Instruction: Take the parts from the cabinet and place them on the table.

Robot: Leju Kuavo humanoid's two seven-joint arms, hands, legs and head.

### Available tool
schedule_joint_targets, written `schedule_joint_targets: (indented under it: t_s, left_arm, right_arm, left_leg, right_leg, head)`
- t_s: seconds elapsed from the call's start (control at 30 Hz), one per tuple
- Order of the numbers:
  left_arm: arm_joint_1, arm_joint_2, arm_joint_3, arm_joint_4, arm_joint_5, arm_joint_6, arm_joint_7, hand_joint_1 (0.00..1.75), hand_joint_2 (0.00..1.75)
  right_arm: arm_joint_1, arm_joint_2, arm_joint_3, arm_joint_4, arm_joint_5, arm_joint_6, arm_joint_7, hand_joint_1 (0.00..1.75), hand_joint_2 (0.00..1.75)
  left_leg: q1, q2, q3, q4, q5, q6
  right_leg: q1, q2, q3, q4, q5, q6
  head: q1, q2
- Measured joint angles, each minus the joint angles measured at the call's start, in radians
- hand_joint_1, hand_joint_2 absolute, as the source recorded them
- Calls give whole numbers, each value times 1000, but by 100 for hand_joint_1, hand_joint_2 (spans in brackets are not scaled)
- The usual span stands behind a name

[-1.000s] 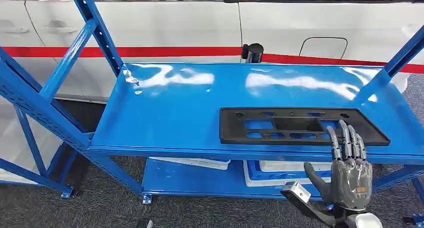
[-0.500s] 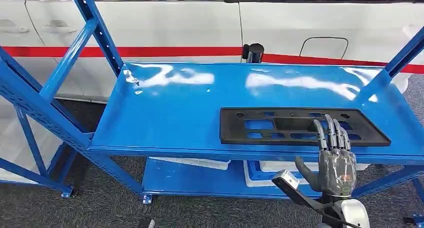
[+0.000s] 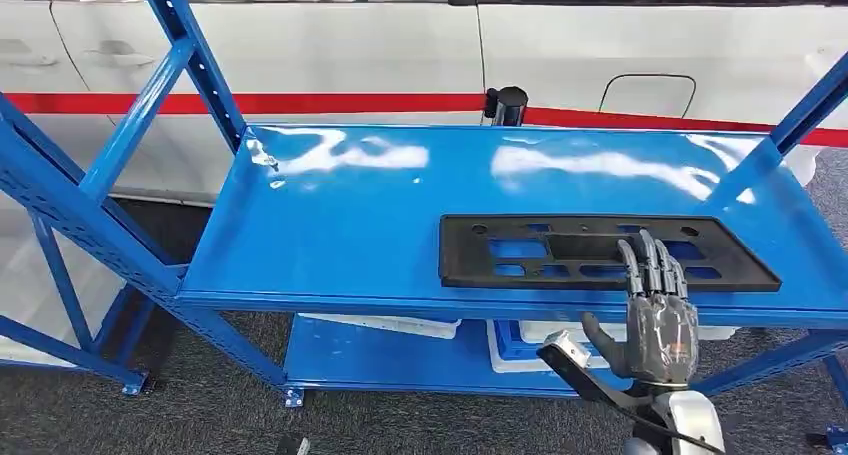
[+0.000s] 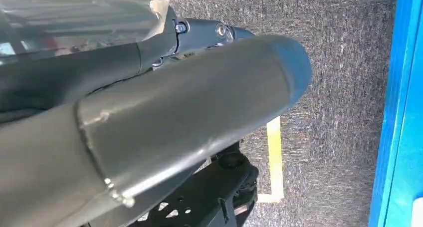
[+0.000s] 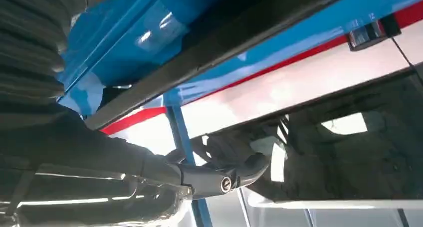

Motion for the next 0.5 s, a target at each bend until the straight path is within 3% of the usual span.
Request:
schedule_joint_targets:
  t_s: [0.5]
  left_arm:
    - [-4, -6, -8, 0, -18, -7, 14, 0, 0]
  right_arm:
    - [-87, 77, -23, 95, 52, 73, 32, 0, 175]
  left_leg:
    - [0, 0, 0, 0, 0, 0]
  right_leg:
    - [0, 0, 0, 0, 0, 0]
  head:
    - [0, 0]
